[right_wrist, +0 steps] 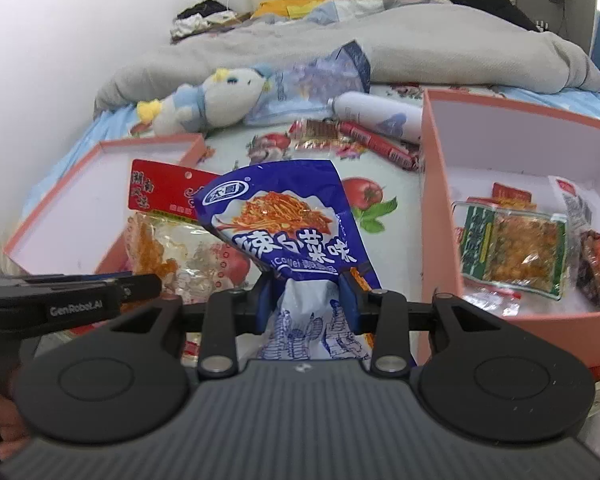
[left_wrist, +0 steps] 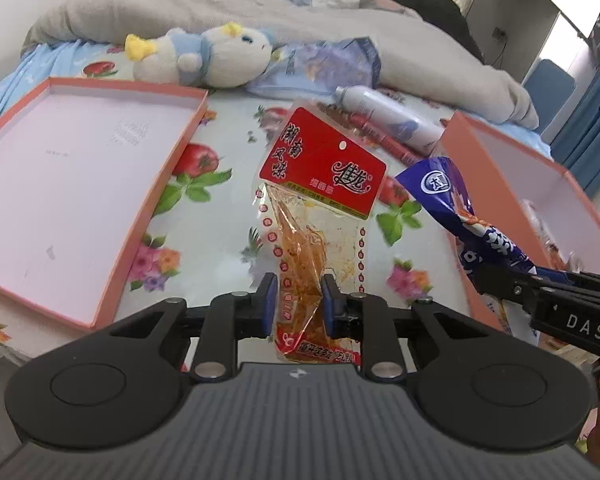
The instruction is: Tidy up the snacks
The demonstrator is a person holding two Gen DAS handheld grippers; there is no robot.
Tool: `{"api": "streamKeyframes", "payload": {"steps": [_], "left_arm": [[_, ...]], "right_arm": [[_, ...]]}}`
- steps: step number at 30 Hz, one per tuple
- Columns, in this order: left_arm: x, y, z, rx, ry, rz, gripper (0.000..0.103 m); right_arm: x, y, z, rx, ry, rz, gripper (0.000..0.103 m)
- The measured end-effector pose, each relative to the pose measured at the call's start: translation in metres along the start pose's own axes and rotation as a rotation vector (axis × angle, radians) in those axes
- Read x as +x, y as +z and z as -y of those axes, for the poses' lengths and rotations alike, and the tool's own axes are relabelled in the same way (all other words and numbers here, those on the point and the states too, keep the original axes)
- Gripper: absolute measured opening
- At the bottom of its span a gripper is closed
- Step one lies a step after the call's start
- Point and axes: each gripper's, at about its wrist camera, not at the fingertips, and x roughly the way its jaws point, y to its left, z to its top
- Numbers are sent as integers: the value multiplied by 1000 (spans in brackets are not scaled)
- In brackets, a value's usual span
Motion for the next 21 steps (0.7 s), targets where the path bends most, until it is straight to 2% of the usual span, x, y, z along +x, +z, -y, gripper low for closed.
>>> {"api": "streamKeyframes", "payload": {"steps": [9,21], "left_arm": [[-36,45,34,10,-60,59,26],[-70,106,105,37,-209,139,26]], "right_arm": [[-42,31,17,64,-22,88,39],[-97,77,57,89,-90,220,39]]}}
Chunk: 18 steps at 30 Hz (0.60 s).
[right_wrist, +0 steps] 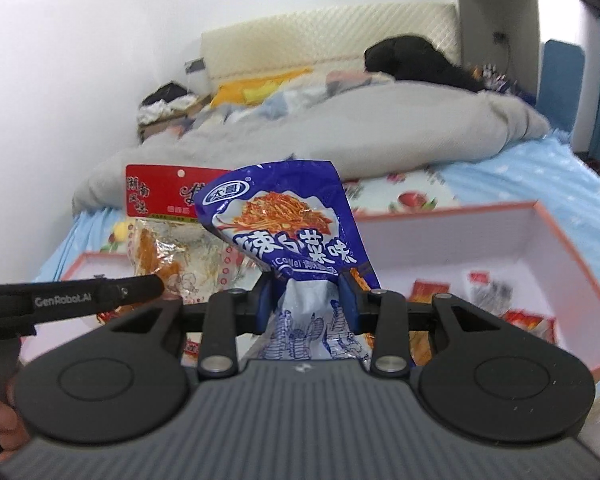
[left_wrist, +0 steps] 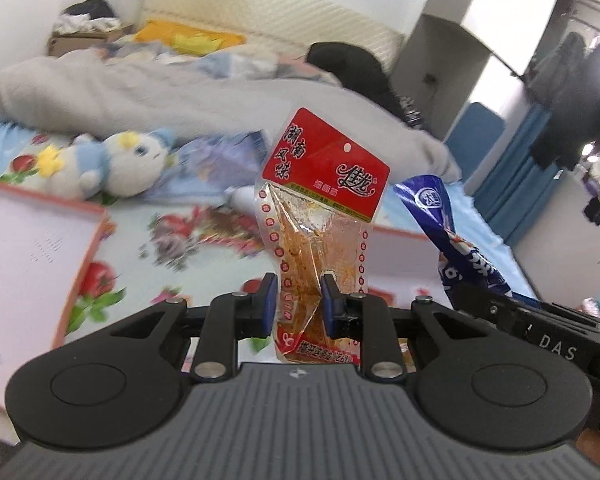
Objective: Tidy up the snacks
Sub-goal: 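Carry red packet with left tool while right tool carries blue packet over box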
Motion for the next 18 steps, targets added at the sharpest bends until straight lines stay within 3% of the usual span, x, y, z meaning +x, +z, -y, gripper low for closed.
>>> {"api": "streamKeyframes", "payload": {"steps": [7,13,18], "left_arm": [[16,30,46,6,-142,4,26],[58,35,78,26,-170,-43,26],[112,20,97,34,-172,-148,26]], "right_arm": [[-10,23,31,18,-53,58,39],[1,24,69,38,-98,43,39],[26,10,112,90,-141,-28,39]]}}
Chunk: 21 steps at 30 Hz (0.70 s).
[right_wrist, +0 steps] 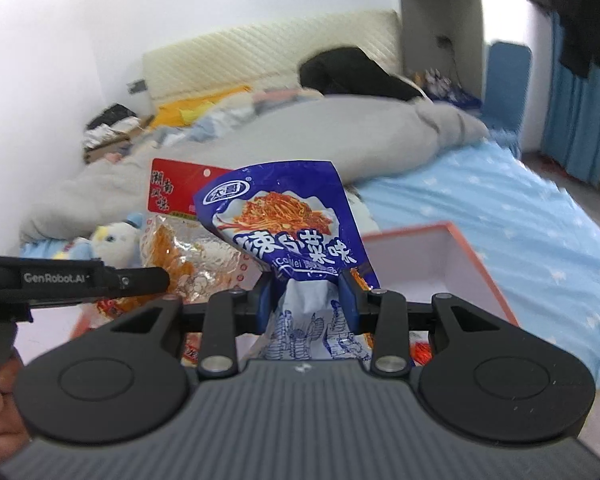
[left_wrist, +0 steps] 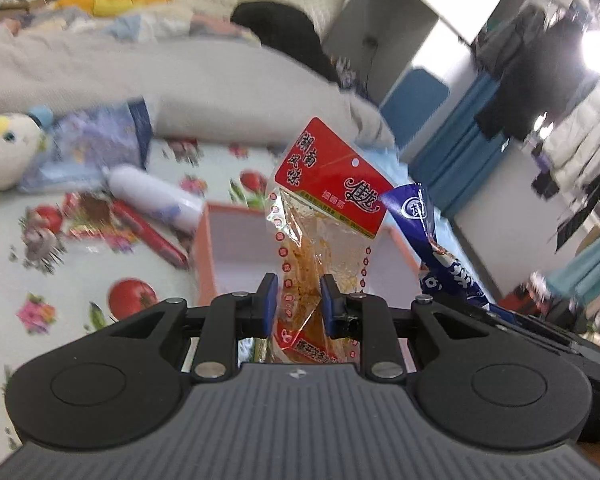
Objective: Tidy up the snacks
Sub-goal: 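Carry red packet with left tool while right tool carries blue packet over box, then open both tools to drop the packets into the pink box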
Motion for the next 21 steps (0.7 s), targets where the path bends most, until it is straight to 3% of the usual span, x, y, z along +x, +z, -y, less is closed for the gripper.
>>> {"api": "streamKeyframes", "payload": {"steps": [10,21], "left_arm": [[101,-21,14,26,30,-206,26],[142,-26,28,76,76,-246,26]], "right_arm": [[62,-33,54,29,-46,-177,39],[103,-53,79,43,-26,-263,42]]}}
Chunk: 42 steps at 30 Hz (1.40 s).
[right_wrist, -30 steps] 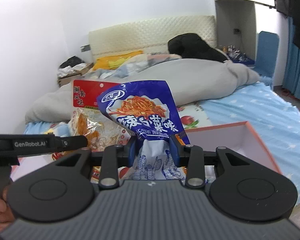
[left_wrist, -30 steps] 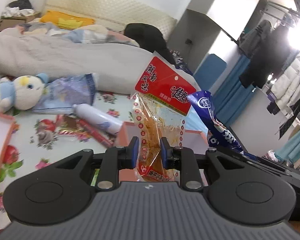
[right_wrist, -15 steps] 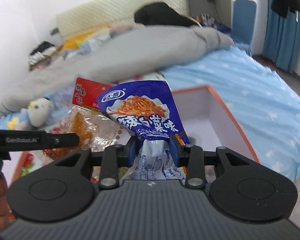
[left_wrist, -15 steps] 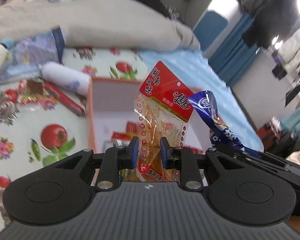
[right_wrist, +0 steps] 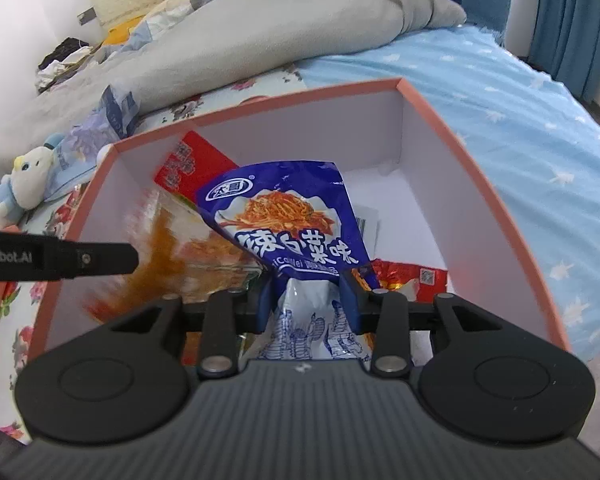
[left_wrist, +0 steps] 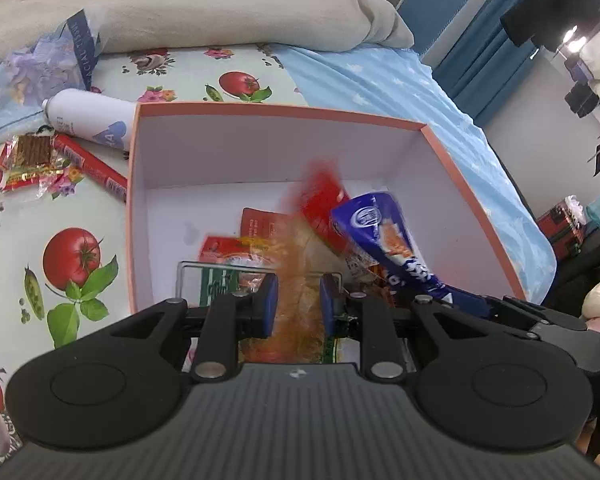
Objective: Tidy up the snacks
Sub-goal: 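Open both tools to drop the packets into the pink box, then withdraw both tools from the box toward the remaining snacks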
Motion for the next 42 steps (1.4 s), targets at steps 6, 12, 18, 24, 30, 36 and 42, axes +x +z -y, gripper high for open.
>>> {"api": "streamKeyframes", "payload": {"steps": [6,12,18,24,30,36,42], "left_arm": [[-6,-1,8,27,32,16,62],[-35,-2,13,54,19,62,62],[-85,-4,17,81,3,138,62],[-135,-15,15,104,-3,223,62],[-177,-36,8,101,-10,305,62],[-210,-63,1,120,4,365,62],[-232,-93,-19,111,39,395,62]], "right_arm": [[-3,-2,7,45,30,3,59],[-32,-2,2,53,33,64,59],[-73,-1,-15,49,48,148,59],[-114,-4,-36,32,74,235,59],[-149,-21,-53,25,88,295,59],[-169,-38,-71,13,85,328,59],[-173,-61,-90,-10,93,323,59]]}}
